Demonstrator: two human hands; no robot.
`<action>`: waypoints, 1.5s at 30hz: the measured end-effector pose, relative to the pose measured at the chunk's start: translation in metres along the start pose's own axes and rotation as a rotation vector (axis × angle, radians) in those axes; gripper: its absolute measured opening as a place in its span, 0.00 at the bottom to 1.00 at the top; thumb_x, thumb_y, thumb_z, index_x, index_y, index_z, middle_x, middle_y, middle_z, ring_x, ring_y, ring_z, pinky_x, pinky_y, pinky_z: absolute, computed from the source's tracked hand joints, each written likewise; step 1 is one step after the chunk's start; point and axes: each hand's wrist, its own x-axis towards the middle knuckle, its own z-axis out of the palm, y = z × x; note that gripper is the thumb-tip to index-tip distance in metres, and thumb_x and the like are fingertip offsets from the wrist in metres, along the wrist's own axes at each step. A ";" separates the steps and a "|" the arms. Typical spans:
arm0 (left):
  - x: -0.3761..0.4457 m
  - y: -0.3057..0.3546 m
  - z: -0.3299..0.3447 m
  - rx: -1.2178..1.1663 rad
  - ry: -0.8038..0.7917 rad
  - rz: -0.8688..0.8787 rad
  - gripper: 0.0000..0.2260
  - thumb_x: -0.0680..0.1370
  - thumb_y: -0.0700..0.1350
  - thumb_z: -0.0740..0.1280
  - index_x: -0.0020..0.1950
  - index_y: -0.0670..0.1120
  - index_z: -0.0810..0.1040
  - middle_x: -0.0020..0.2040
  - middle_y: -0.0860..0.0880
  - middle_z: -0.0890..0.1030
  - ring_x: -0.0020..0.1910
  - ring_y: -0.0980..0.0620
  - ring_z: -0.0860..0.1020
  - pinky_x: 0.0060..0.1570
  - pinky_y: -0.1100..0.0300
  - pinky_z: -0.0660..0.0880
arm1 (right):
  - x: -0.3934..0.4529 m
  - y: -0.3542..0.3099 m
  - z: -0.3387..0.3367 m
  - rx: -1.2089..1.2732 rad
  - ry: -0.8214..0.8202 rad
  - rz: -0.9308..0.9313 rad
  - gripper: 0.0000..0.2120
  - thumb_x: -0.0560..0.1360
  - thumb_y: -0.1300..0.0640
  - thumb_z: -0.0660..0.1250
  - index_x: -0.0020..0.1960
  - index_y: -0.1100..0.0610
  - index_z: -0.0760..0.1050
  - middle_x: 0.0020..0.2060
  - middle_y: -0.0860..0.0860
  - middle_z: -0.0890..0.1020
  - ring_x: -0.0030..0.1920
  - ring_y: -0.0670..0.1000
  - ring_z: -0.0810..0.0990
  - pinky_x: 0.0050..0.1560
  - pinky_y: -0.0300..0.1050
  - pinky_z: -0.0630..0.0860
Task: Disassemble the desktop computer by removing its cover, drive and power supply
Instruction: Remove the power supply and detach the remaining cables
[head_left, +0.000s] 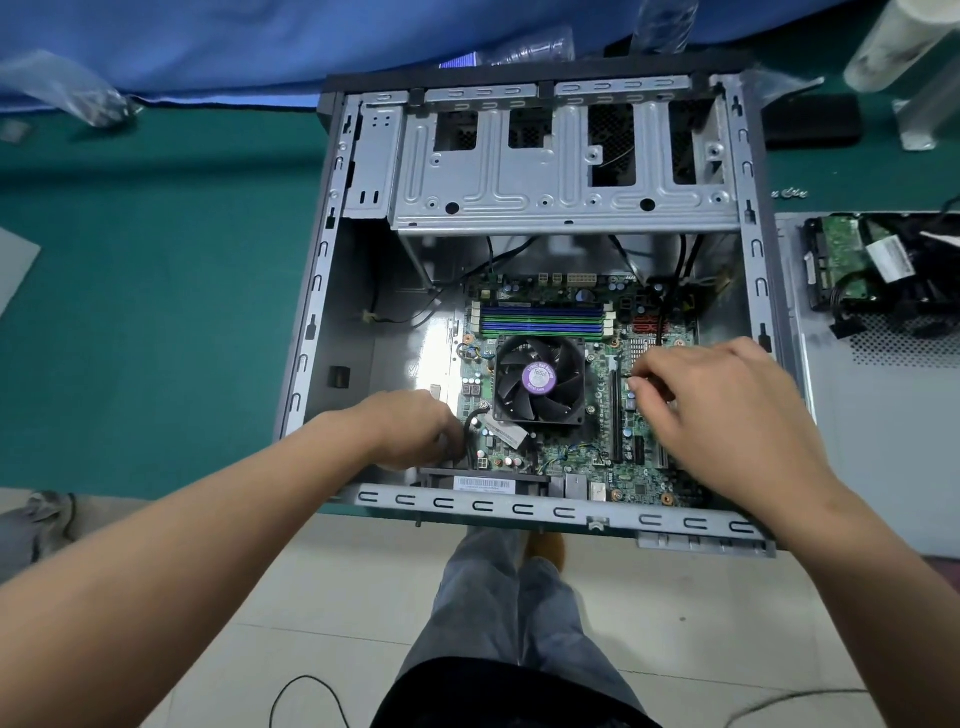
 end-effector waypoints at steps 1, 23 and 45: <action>0.000 0.000 0.000 0.008 0.008 -0.001 0.13 0.79 0.47 0.60 0.57 0.59 0.79 0.56 0.50 0.80 0.47 0.49 0.75 0.40 0.58 0.68 | 0.000 0.000 0.000 0.000 -0.001 -0.001 0.14 0.78 0.49 0.54 0.46 0.53 0.76 0.40 0.48 0.83 0.38 0.52 0.79 0.54 0.48 0.68; -0.041 0.045 -0.050 -1.309 0.484 0.285 0.12 0.77 0.34 0.65 0.51 0.48 0.83 0.32 0.53 0.77 0.27 0.60 0.71 0.28 0.70 0.64 | 0.010 -0.022 -0.015 0.893 0.114 0.086 0.10 0.76 0.57 0.67 0.57 0.51 0.79 0.43 0.40 0.80 0.42 0.37 0.77 0.43 0.24 0.70; 0.018 0.066 -0.095 -1.406 0.450 0.310 0.14 0.80 0.37 0.63 0.56 0.53 0.81 0.40 0.52 0.82 0.29 0.56 0.68 0.29 0.67 0.66 | 0.059 0.076 -0.039 1.425 0.580 0.573 0.09 0.72 0.69 0.69 0.43 0.56 0.82 0.35 0.48 0.84 0.36 0.45 0.81 0.43 0.35 0.79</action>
